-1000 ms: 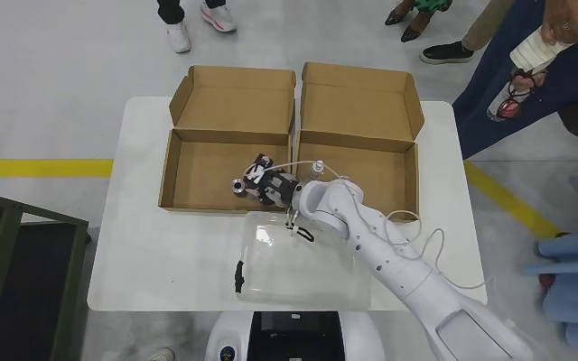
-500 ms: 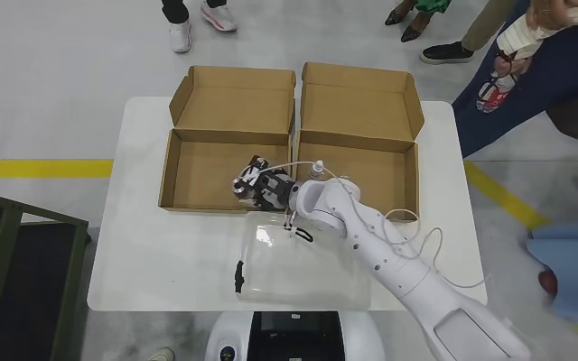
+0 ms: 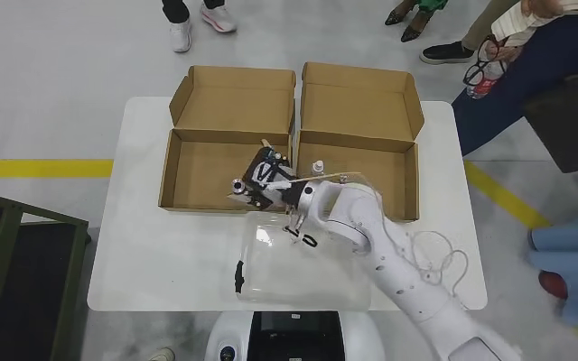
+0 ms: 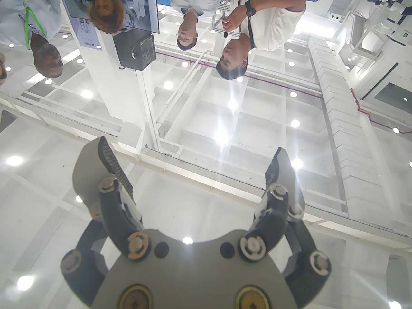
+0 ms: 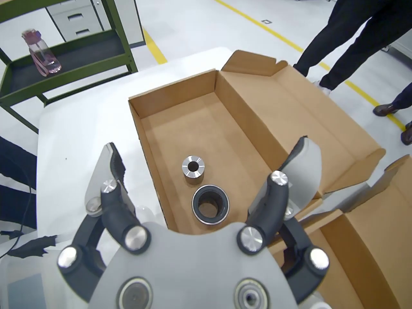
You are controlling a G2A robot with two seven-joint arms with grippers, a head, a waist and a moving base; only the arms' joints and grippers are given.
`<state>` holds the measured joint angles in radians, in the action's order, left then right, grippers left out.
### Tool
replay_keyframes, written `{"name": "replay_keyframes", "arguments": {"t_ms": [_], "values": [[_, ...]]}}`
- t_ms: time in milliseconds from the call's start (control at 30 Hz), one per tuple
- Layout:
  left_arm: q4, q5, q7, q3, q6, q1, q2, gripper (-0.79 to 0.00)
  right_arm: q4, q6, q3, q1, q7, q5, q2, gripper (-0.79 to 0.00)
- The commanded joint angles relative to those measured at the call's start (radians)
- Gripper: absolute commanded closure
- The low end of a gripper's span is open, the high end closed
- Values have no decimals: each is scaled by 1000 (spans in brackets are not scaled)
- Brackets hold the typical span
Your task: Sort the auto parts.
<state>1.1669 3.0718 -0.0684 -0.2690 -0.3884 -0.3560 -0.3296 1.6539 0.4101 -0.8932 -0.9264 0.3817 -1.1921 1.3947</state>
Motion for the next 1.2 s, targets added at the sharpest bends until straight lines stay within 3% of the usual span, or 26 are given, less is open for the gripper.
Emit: {"name": "replay_keyframes", "arguments": {"t_ms": [0, 167, 333, 700, 933, 1167], "values": [[0, 0, 0, 0, 0, 0, 0, -785, 55, 1, -32, -37, 2, -5, -9, -785], [0, 0, 0, 0, 0, 0, 0, -785, 188, 26, -125, -149, 4, -31, -37, -785], [0, 0, 0, 0, 0, 0, 0, -785, 288, 33, -227, -285, -94, -73, -61, -785], [0, 0, 0, 0, 0, 0, 0, -785, 404, -136, -441, -618, -410, -174, -93, -785], [0, 0, 0, 0, 0, 0, 0, -785, 453, -190, -587, -790, -501, -185, -107, -785], [0, 0, 0, 0, 0, 0, 0, -785, 467, -233, -668, -898, -539, -194, -112, -785]]}}
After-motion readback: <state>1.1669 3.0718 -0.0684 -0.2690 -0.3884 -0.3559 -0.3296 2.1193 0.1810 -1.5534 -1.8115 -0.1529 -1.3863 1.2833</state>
